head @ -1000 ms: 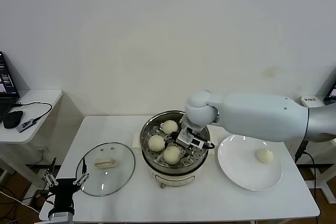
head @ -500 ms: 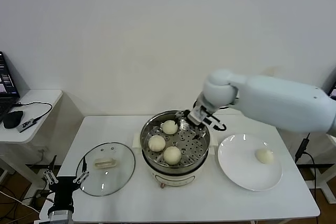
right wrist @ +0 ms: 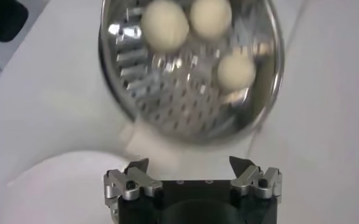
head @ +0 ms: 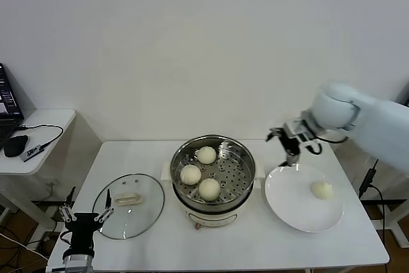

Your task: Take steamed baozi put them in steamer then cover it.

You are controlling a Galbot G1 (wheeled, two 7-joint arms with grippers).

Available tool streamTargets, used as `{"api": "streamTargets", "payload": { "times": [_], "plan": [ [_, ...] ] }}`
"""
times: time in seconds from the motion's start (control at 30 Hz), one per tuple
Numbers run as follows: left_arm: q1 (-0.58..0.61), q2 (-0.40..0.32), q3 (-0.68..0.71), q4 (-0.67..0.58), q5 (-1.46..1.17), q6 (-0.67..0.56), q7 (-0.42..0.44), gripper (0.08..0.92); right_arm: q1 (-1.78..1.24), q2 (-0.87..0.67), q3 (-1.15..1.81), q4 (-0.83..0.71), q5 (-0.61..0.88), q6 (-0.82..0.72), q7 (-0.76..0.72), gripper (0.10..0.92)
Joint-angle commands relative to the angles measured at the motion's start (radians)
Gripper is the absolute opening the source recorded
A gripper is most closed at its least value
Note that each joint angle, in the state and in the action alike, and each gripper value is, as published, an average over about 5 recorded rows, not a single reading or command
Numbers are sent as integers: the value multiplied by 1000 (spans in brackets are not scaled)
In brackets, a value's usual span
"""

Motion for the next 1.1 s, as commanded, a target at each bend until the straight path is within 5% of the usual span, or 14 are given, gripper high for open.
{"api": "streamTargets", "payload": {
  "times": [0.03,0.43,1.1],
  "plan": [
    [-1,4,7,-7,4,1,1,823,-282,-216,166,-63,-171,-10,-10,823],
    [21,-8,-5,-9,14,1,0,823,-692,-130,517,-260,-321,26,25,823],
    [33,-11,-23,-1,16,1,0,823,-739,49,589,-455,-395,49,76,823]
  ]
}}
